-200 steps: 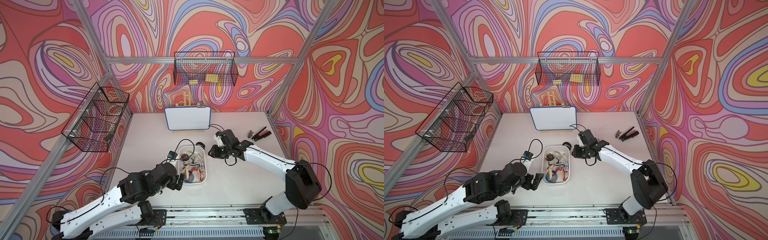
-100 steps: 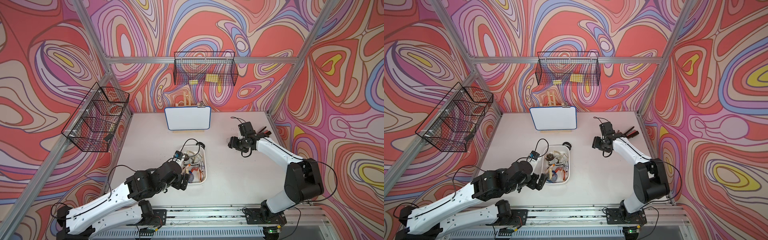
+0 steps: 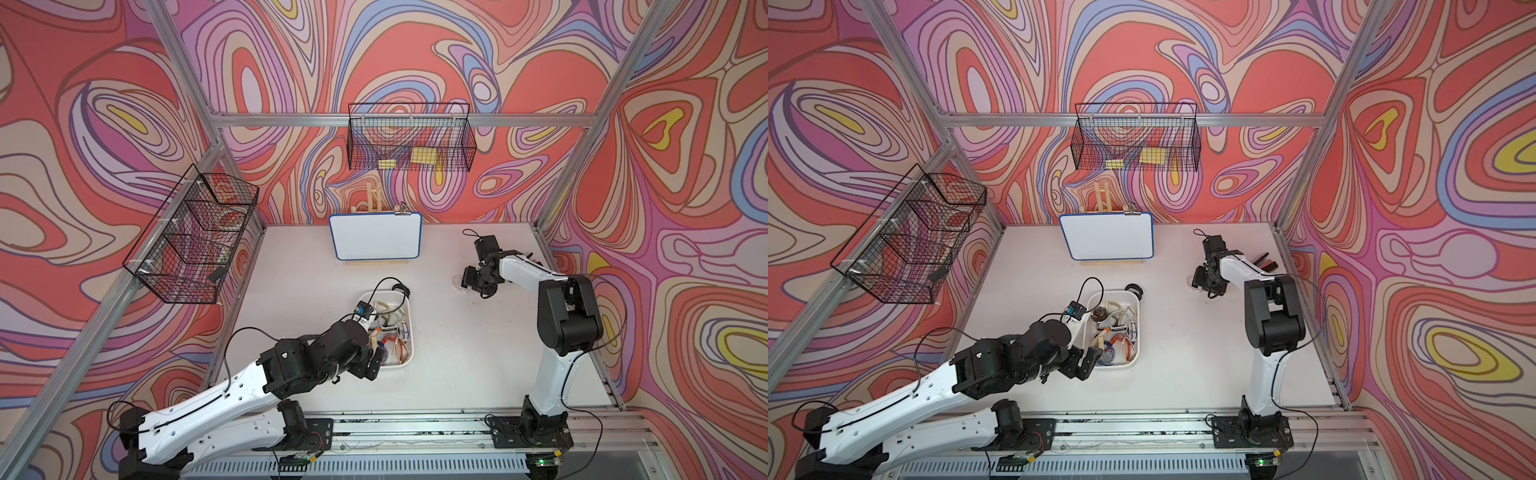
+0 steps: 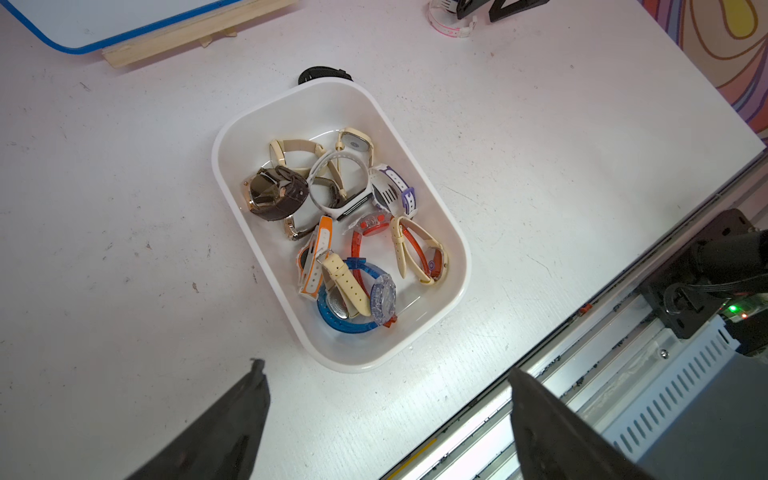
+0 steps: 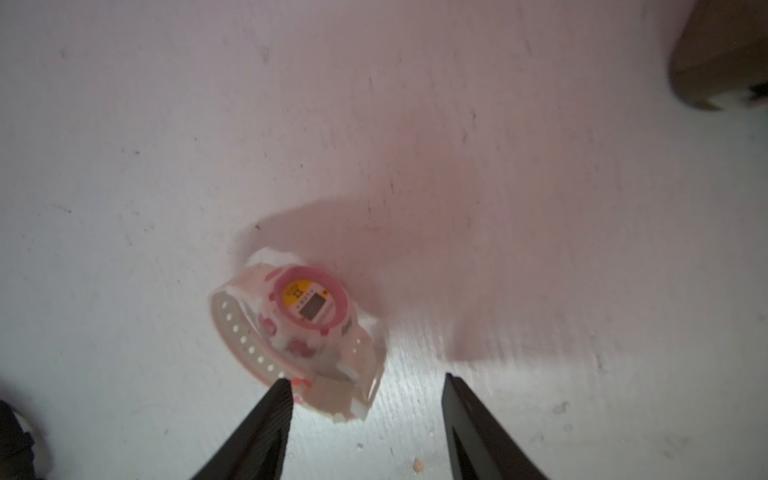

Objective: Put the watch into the storage box
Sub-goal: Pick up the watch at the center of the board.

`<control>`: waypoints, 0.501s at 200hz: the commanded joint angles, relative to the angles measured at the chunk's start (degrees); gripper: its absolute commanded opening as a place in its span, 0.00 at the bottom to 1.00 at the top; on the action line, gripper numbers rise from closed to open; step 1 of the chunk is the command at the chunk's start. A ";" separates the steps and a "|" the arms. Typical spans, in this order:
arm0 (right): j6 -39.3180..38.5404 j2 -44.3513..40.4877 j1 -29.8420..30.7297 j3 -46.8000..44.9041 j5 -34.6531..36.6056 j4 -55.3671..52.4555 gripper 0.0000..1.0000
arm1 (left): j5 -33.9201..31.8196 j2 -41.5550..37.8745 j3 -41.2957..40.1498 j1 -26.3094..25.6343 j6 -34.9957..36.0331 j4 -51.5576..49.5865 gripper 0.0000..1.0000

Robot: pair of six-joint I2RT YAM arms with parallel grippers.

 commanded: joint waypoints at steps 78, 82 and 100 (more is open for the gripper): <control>-2.62 3.50 -0.39 2.42 3.25 -2.33 0.24 | -0.85 -0.47 -0.78 -0.05 1.21 -0.48 0.95; -2.75 3.39 -0.41 2.22 3.33 -2.24 0.21 | -0.89 -0.49 -0.79 -0.13 1.19 -0.50 0.95; -3.21 2.34 -0.39 1.05 3.10 -1.90 0.13 | -1.01 -0.63 -0.73 -0.12 1.19 -0.52 0.95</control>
